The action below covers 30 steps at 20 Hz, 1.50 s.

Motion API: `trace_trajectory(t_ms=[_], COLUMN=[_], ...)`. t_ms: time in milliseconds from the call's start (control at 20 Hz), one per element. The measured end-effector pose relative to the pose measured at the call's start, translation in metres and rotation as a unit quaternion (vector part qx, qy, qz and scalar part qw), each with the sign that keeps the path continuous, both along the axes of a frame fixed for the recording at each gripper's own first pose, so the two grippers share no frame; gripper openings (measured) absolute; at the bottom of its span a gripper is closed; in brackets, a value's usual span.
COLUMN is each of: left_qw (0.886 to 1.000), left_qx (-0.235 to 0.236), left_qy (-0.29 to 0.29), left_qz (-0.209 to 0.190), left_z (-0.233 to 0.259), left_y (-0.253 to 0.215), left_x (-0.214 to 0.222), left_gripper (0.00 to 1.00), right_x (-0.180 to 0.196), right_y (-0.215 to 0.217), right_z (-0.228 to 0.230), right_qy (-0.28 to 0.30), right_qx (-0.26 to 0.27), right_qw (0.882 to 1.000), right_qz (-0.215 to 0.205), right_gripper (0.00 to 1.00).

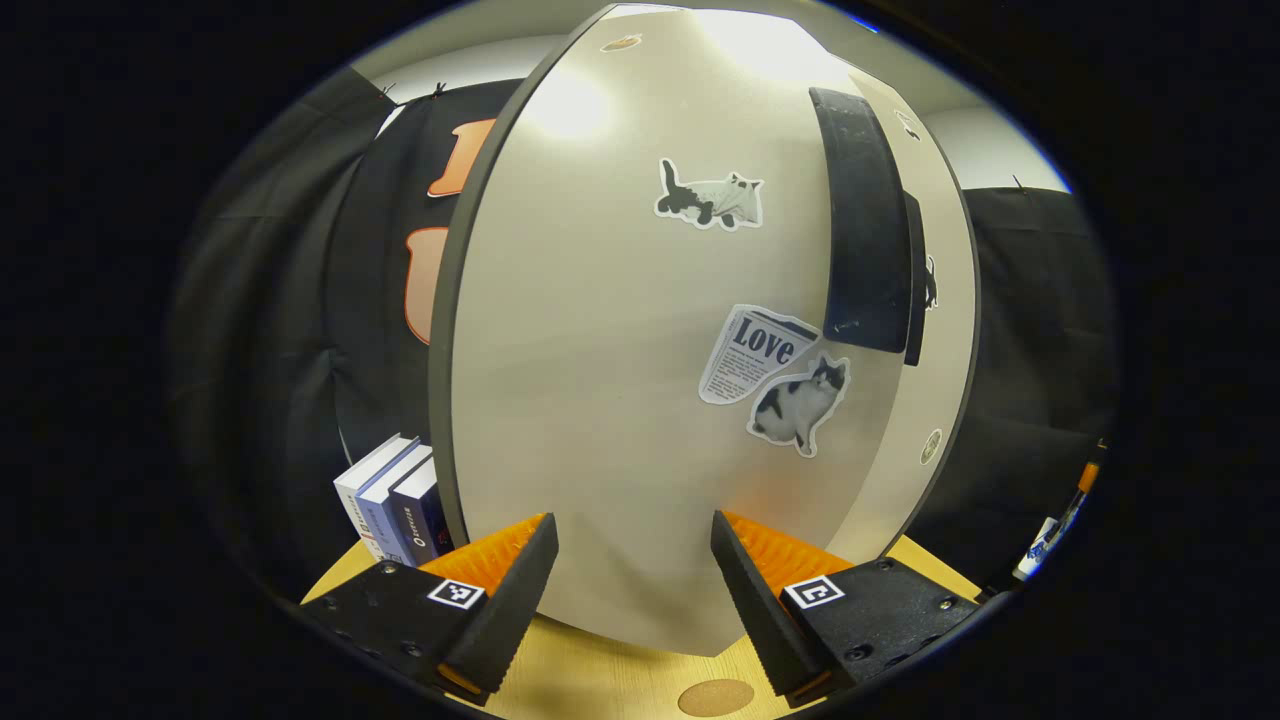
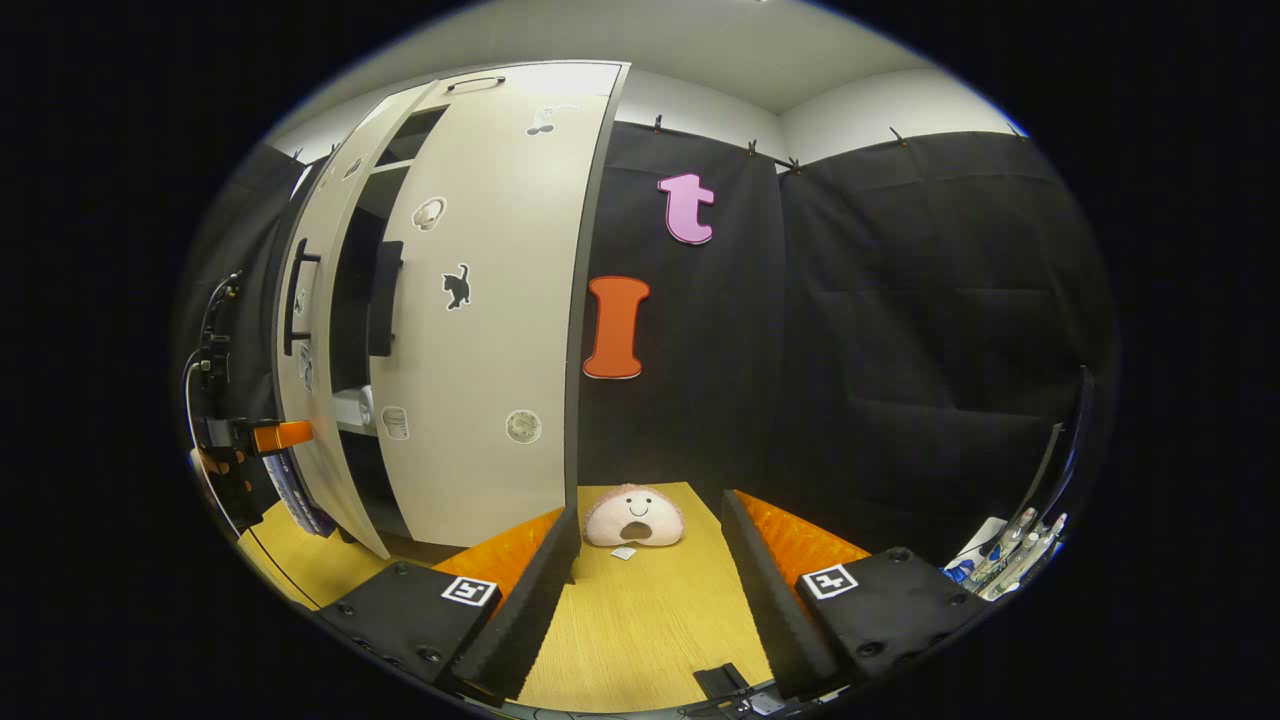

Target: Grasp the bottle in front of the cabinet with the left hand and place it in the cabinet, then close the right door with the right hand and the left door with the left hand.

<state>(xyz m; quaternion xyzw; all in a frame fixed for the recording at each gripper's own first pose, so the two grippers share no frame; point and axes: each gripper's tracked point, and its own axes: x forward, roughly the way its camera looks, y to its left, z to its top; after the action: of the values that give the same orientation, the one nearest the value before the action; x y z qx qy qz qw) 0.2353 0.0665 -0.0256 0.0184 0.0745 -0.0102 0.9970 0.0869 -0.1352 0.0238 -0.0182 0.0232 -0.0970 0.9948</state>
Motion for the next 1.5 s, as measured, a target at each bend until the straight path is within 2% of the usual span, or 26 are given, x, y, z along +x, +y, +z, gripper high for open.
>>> trace_trajectory(t_ms=[400,550,800,1050,1150,1200,1250,1450,1500], left_qw=[1.000,1.000,1.000,0.999,0.997,0.996,0.995,0.994,0.993], left_qx=[0.024,0.013,-0.019,0.012,0.018,0.018,0.017,0.002,-0.006], left_qy=[0.008,0.001,-0.015,-0.051,-0.076,-0.087,-0.094,-0.112,-0.116], left_qz=[-0.009,-0.020,-0.020,0.006,0.002,-0.002,-0.003,0.003,0.003], left_z=[-0.004,0.006,0.048,0.101,0.121,0.129,0.134,0.147,0.148], left_y=[-0.009,-0.019,-0.024,-0.019,-0.028,-0.034,-0.038,-0.049,-0.054], left_x=[0.025,0.017,-0.025,-0.089,-0.120,-0.133,-0.148,-0.197,-0.205], left_gripper=[0.94,0.94,0.94,0.94,0.94,0.97,0.94,0.94,0.91], right_x=[0.008,0.009,0.005,-0.005,-0.011,-0.015,-0.018,-0.033,-0.036], right_y=[-0.004,0.002,0.016,0.033,0.040,0.043,0.046,0.061,0.063], right_z=[-0.013,-0.013,-0.003,0.019,0.030,0.034,0.038,0.053,0.055], right_qy=[0.015,0.018,0.014,-0.004,-0.015,-0.020,-0.024,-0.041,-0.044], right_qx=[0.010,0.010,0.003,0.004,-0.002,-0.005,-0.009,-0.022,-0.025], right_qw=[1.000,1.000,1.000,0.999,0.998,0.998,0.998,0.996,0.996], right_qz=[-0.014,-0.009,0.015,0.047,0.057,0.060,0.063,0.078,0.079], right_gripper=[0.95,0.95,0.95,0.95,0.95,0.95,0.95,0.95,0.95])
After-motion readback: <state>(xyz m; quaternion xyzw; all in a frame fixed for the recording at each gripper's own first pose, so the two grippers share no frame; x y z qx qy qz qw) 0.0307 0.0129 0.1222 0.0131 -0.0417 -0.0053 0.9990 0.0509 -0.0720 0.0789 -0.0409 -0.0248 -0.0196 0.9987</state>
